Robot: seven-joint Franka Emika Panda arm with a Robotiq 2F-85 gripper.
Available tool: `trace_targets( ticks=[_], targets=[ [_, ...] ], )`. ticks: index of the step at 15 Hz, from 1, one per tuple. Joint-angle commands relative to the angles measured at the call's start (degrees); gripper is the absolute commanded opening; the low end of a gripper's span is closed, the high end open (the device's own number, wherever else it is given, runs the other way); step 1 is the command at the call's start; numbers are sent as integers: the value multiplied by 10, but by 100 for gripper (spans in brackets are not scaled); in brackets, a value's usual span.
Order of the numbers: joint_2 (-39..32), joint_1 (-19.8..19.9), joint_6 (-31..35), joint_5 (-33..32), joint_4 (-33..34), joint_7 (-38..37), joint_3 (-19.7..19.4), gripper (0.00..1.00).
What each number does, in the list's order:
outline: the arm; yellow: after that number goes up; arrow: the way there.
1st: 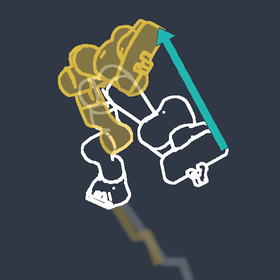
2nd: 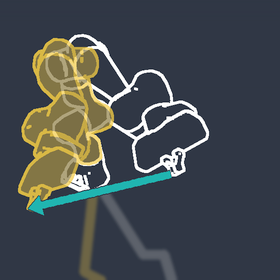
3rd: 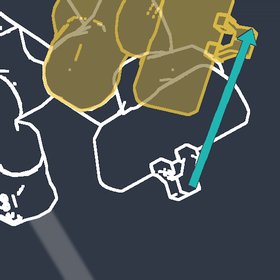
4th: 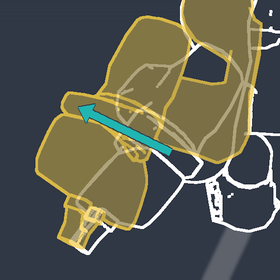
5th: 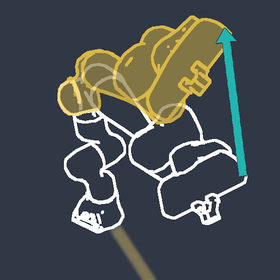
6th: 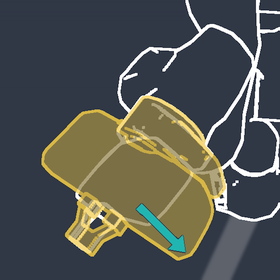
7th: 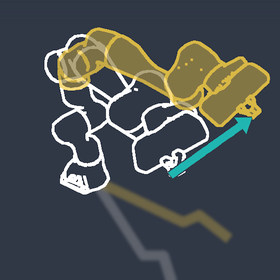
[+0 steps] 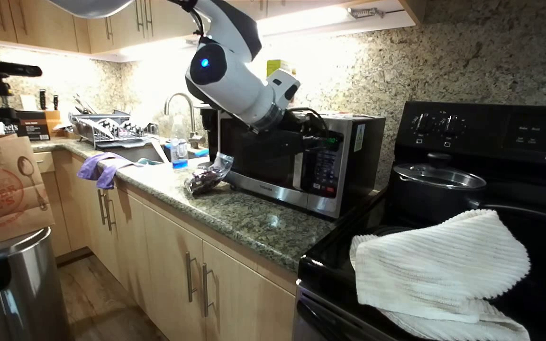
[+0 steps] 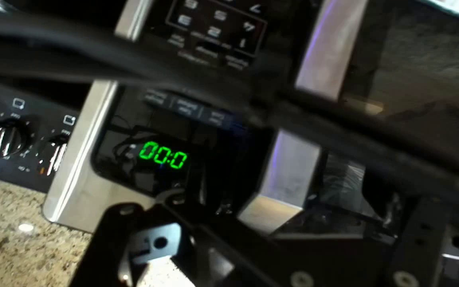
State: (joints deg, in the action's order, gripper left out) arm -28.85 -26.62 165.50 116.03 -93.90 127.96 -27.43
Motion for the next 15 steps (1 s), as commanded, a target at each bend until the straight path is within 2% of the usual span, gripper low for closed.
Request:
trace_targets(
  ticks=[1,6,7,8,10,13,14,15],
  targets=[
    [11,-1,-6,-27,-16,-32,5,100],
    [28,-4,-15,-40,-40,-49,6,100],
    [11,7,-41,-14,-10,-24,3,100],
    [10,16,-68,-26,-14,-70,12,100],
    [0,11,-59,-32,-19,-124,16,100],
    [24,-15,7,-131,-90,-244,17,100],
    [48,45,60,-192,-108,-276,102,100],
    [50,-28,65,-240,-147,-339,30,100]
  ],
)
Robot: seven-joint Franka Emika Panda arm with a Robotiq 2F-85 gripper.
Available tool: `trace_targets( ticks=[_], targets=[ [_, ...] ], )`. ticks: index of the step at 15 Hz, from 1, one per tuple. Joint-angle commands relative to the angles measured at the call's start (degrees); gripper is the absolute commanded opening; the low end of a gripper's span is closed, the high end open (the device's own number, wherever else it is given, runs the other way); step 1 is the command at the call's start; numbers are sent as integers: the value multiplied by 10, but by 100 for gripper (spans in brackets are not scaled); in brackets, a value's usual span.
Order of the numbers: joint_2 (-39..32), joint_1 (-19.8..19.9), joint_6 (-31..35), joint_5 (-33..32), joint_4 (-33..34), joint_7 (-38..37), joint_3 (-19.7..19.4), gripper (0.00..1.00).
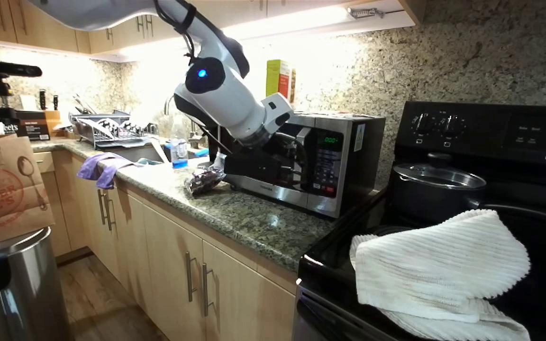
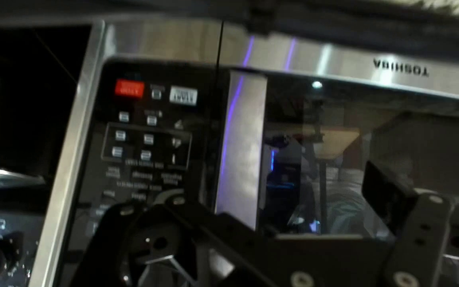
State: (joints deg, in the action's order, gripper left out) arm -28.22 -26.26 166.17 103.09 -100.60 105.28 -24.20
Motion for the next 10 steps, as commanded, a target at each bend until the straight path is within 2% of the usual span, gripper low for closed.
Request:
trace_targets(
  ticks=[1,2,3,4,10],
  targets=[
    [57,-33,70,-161,-113,-158,6,100],
    [68,-43,70,-198,-124,-198,0,100],
    [19,-21,56,-142,-65,-142,9,100],
    [23,-27,58,-155,-75,-159,8,100],
    [12,-20,52,-145,-58,-155,10,100]
  ],
)
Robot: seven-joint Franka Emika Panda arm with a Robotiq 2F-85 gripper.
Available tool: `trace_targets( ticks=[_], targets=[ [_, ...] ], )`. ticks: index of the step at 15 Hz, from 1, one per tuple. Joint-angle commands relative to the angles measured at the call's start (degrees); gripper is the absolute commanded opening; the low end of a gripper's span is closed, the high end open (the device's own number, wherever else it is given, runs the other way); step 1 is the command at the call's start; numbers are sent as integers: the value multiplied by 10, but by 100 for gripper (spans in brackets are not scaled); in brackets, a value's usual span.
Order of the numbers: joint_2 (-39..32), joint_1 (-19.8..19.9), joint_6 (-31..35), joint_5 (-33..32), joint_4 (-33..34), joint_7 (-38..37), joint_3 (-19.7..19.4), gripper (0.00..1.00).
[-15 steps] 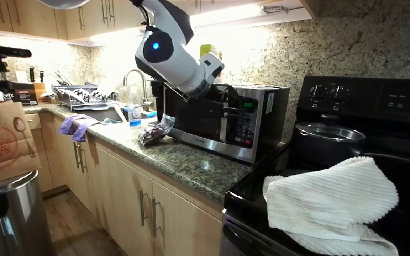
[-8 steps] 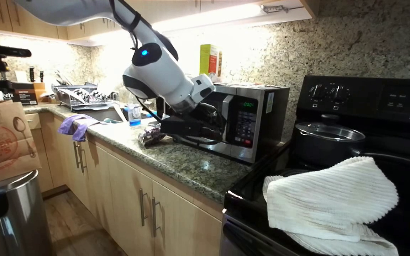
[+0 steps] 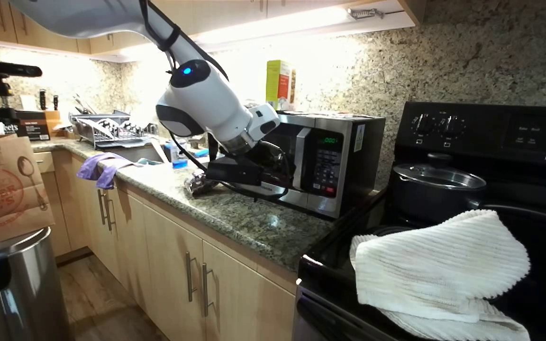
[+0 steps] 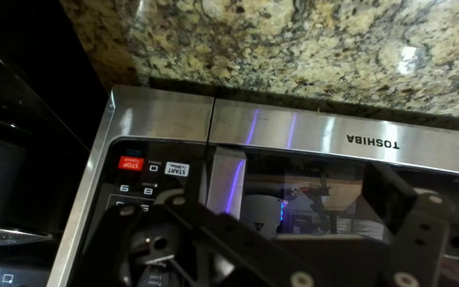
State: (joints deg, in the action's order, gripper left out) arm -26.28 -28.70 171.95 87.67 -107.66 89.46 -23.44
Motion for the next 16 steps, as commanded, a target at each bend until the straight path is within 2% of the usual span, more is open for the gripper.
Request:
trace_targets(
  ticks=[1,3,5,6,8,10,12,13,14,16],
  targets=[
    [-8,1,2,7,10,1,2,100],
    [16,-25,11,-65,-50,-72,-13,100],
    [41,-73,31,-166,-131,-171,-54,100],
    [47,-104,19,-213,-165,-217,-89,100],
    [47,-198,4,-308,-222,-314,-194,100],
    [12,-266,-5,-391,-243,-409,-285,100],
    [10,-345,-62,-465,-244,-503,-376,100],
    [49,-216,10,-527,-252,-512,-245,100],
    [11,-289,-26,-458,-239,-470,-317,100],
    [24,-245,-7,-502,-239,-502,-270,100]
  ],
)
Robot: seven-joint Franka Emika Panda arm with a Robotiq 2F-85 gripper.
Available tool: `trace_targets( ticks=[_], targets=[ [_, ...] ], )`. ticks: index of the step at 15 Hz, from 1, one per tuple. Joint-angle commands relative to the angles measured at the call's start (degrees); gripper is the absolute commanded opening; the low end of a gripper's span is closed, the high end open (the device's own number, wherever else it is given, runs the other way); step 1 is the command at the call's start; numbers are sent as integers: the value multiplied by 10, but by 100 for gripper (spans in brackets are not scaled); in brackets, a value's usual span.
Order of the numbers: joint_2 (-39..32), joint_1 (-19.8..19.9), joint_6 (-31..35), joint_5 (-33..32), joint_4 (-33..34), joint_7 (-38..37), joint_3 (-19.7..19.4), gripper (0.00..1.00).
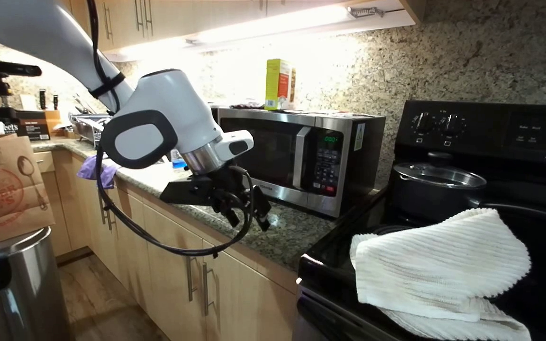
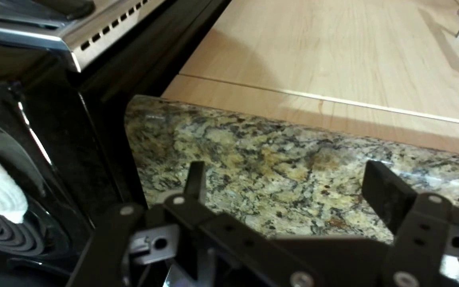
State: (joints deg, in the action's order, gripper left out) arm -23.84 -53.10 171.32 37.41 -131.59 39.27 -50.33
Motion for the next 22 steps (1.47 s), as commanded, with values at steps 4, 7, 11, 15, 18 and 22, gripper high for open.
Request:
trace_targets(
  ticks=[4,7,11,15,18,22],
  targets=[
    [-11,7,-5,-9,7,-18,1,100],
    [-31,-83,-57,-58,33,-82,-97,100],
    [-26,-226,-234,-188,85,-194,-260,100],
    [87,-230,-406,-394,158,-309,-253,100],
    [162,-183,-531,-463,210,-322,-183,100],
    [195,-36,-640,-456,240,-314,-16,100]
  ],
)
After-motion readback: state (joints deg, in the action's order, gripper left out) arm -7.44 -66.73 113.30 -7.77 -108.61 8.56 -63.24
